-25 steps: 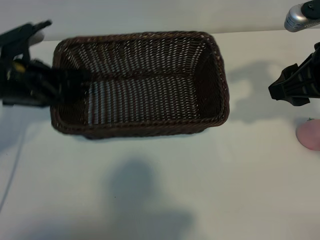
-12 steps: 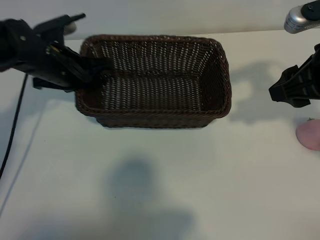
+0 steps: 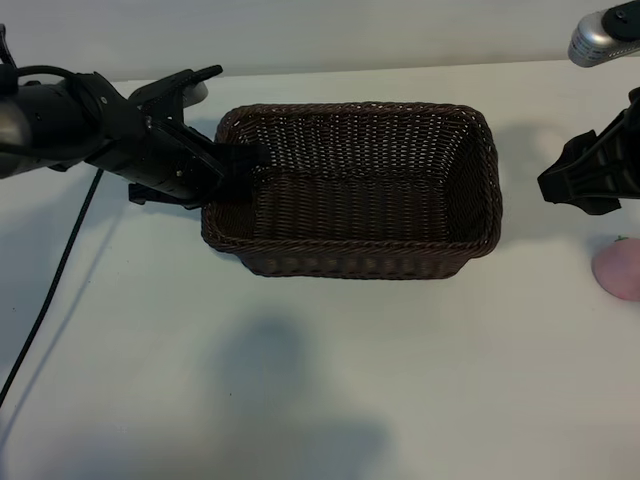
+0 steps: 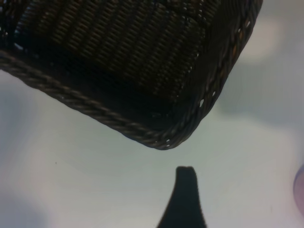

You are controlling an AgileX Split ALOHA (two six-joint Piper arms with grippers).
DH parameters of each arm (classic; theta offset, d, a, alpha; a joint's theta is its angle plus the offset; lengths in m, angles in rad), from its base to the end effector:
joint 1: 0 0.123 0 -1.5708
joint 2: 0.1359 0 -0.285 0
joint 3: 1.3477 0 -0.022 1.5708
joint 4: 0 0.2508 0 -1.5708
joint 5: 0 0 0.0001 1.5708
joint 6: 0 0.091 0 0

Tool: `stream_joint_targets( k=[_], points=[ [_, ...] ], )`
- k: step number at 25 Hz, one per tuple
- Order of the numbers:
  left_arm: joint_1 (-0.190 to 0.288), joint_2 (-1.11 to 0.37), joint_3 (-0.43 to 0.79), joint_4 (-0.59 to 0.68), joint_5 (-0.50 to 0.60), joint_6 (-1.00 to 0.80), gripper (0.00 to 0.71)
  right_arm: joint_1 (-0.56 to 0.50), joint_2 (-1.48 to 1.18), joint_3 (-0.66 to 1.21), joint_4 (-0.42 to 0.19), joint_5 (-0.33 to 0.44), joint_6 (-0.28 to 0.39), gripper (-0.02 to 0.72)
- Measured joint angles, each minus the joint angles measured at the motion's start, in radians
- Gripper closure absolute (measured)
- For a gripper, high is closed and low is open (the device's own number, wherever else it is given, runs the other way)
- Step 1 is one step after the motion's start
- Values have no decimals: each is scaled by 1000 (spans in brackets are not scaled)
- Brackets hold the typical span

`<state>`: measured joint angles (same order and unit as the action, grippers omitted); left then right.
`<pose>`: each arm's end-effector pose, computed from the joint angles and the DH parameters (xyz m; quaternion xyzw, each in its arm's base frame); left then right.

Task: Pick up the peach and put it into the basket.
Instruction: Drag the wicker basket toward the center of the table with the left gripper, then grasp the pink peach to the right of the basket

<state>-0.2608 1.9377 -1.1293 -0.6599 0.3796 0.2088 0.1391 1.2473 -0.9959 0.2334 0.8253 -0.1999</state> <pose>0.3676 -0.1196 0.1478 -0.0434 0.9564 -0.1925 0.2153 0.2435 0.0497 0.3094 -0.1101 0.9465 0.0959 0.2877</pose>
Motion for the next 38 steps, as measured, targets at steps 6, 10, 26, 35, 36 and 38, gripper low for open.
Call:
stream_joint_targets(
  k=[6, 10, 26, 35, 36, 38],
  points=[
    [0, 4, 0, -6, 0, 7, 532, 0, 0, 0, 0, 0, 0, 122],
    [0, 4, -1, -23, 8, 6, 345, 0, 0, 0, 0, 0, 0, 122],
    [0, -235, -6, 281, 144, -167, 19, 0, 0, 0, 0, 1, 0, 122],
    [0, -495, -8, 607, 296, -261, 52, 0, 0, 0, 0, 2, 0, 122],
    [0, -530, -8, 631, 325, -262, 56, 0, 0, 0, 0, 2, 0, 122],
    [0, -593, -8, 674, 373, -262, 64, 0, 0, 0, 0, 2, 0, 122]
  ],
)
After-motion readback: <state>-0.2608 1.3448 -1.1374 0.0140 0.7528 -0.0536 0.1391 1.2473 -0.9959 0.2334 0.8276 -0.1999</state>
